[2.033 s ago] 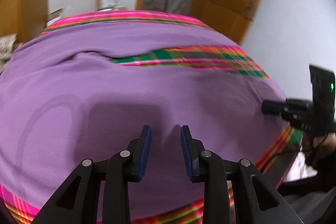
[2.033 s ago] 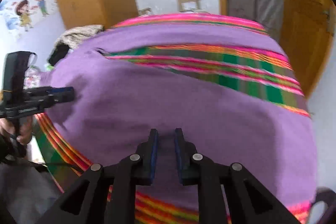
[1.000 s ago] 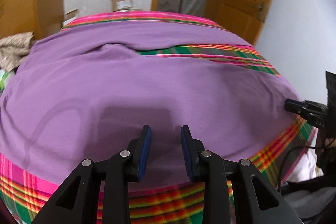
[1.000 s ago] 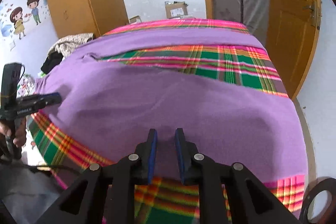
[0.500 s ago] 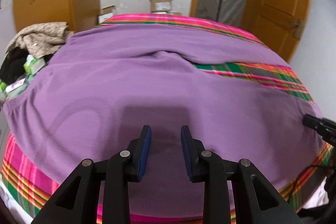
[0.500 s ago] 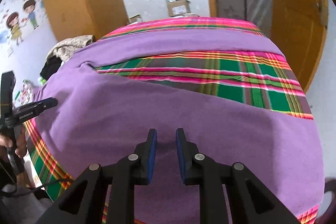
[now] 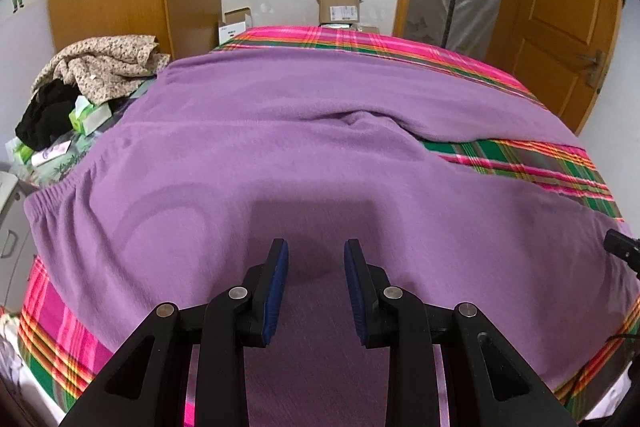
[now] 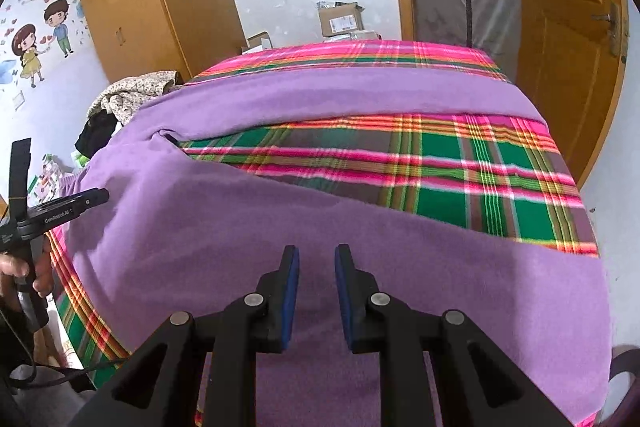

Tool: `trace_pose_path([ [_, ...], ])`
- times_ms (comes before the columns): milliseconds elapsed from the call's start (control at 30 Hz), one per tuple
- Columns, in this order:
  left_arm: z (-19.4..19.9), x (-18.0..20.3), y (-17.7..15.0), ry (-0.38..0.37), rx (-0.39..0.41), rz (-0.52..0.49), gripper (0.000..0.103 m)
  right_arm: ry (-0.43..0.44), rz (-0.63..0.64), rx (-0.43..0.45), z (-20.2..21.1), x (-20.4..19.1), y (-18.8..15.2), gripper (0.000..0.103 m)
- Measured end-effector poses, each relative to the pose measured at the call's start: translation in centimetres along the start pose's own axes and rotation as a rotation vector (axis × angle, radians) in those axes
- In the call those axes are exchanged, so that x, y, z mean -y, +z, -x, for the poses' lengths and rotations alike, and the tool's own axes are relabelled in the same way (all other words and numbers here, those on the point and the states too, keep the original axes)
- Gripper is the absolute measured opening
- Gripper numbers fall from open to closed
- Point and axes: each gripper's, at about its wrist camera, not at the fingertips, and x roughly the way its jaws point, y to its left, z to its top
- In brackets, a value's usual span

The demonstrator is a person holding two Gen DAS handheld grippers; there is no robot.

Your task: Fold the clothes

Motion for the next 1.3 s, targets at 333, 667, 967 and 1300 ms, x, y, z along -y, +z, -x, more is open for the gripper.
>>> trace_pose_path([
  [333, -1.1, -0.4, 0.2, 0.034, 0.004, 0.009, 0.030, 0.024, -0.051, -0.043, -1.4, 0.9, -0.1, 0.018],
  [667, -0.2, -4.0, 0.8, 0.111, 0.032, 0.050, 0.030, 0.039, -0.067, -0.041, -1.5, 1.0, -0.3, 0.019],
  [967, -0.7, -14.6, 1.3, 0.403, 0.025, 0.231, 0.030, 0.038, -0.065, -0.043, -1.3, 0.9, -0.3, 0.020],
  [1300, 2.1, -17.8, 0.5, 0.408, 0.102, 0.296, 0.032, 0.025, -0.021, -0.024, -0.8, -0.1, 0.1, 0.022],
])
